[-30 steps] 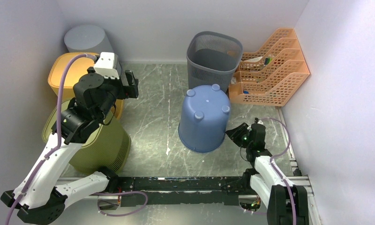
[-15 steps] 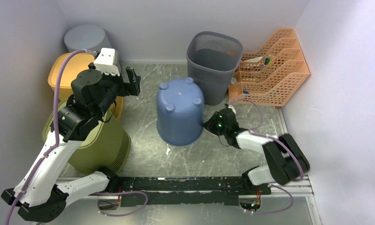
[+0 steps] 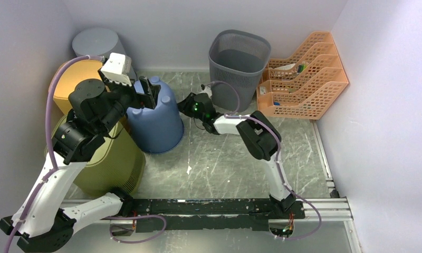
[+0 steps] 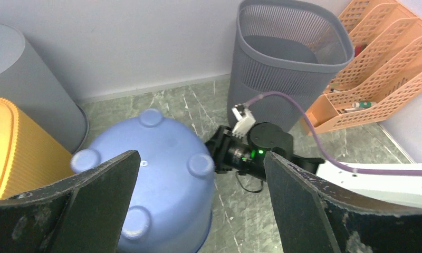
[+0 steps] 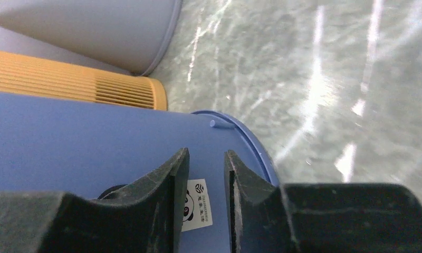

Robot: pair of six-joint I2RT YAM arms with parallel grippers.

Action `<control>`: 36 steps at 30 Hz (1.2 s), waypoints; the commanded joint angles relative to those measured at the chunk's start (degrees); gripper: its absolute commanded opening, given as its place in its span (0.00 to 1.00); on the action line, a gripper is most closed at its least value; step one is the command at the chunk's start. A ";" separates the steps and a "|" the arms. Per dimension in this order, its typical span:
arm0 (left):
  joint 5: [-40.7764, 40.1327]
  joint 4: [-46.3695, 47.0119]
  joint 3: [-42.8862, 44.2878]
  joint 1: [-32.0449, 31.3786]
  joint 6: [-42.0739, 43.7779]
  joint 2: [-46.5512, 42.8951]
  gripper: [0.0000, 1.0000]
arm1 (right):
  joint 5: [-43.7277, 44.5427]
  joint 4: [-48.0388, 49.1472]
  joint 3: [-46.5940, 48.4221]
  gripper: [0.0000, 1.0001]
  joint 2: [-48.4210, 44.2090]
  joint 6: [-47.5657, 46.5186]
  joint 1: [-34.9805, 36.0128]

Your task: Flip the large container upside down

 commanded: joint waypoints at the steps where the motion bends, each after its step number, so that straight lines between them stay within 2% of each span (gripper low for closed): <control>1: 2.70 2.12 -0.44 0.21 0.91 -0.84 1.00 | -5.41 4.41 8.15 0.31 7.74 1.45 1.99; 6: 2.55 2.34 -1.85 0.21 0.84 -0.67 1.00 | -13.82 3.99 19.21 0.31 14.75 -1.24 4.98; 9: 2.13 2.41 -2.24 0.21 0.83 -0.48 1.00 | -14.57 0.93 21.25 0.31 14.35 -6.07 6.79; 19: -1.39 3.05 -3.01 0.21 -0.25 -0.01 1.00 | -2.22 -9.80 8.58 0.38 -3.87 -20.04 6.64; 24: -1.02 3.26 -3.33 0.21 -0.90 0.51 1.00 | 5.97 -18.87 6.73 0.42 -10.08 -26.62 6.57; 29: -2.04 3.26 -4.46 0.21 -1.09 0.33 1.00 | 13.37 -21.76 2.76 0.42 -17.17 -32.51 6.73; 36: -4.44 4.86 -4.62 0.21 -1.54 -0.95 1.00 | 22.56 -33.20 7.49 0.44 -26.02 -45.51 7.31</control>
